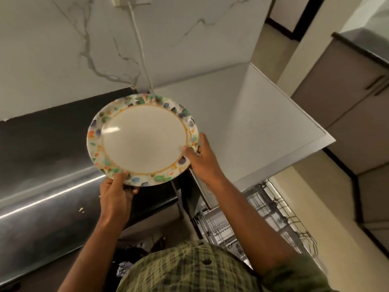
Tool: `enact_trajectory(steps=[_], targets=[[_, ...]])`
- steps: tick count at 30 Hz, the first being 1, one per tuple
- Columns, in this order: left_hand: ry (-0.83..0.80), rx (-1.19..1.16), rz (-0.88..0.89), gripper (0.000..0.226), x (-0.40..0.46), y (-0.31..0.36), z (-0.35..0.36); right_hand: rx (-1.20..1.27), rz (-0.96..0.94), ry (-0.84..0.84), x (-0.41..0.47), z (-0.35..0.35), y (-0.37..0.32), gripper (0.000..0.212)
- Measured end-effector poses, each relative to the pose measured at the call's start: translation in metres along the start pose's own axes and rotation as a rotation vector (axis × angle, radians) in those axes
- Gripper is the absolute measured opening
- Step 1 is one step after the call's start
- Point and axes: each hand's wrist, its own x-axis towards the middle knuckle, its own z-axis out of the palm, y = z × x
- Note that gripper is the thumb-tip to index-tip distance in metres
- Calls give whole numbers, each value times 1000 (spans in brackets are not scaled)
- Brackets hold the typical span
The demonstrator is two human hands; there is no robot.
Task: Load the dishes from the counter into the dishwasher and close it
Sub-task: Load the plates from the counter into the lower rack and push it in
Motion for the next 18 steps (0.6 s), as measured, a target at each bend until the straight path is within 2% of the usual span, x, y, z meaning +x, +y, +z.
enact_trajectory(steps=[3, 4, 7, 10, 13, 16, 18], targets=[[-162, 42, 34, 19, 2, 1, 26, -17, 35, 224, -1, -52, 0, 71], [-214, 91, 51, 20, 3, 0, 36, -59, 26, 282, -5, -70, 0, 69], [-379, 248, 95, 24, -1, -2, 74, -197, -7, 408, -28, -123, -2, 43], [-506, 367, 94, 30, -10, -13, 121, -264, 14, 543, -58, -175, 9, 38], [-644, 475, 94, 30, -24, -31, 162, -172, 137, 692, -88, -219, 28, 43], [-813, 524, 47, 28, -39, -51, 193, 11, 233, 810, -125, -256, 53, 12], [-919, 584, 20, 30, -49, -62, 213, 118, 287, 878, -152, -277, 72, 17]])
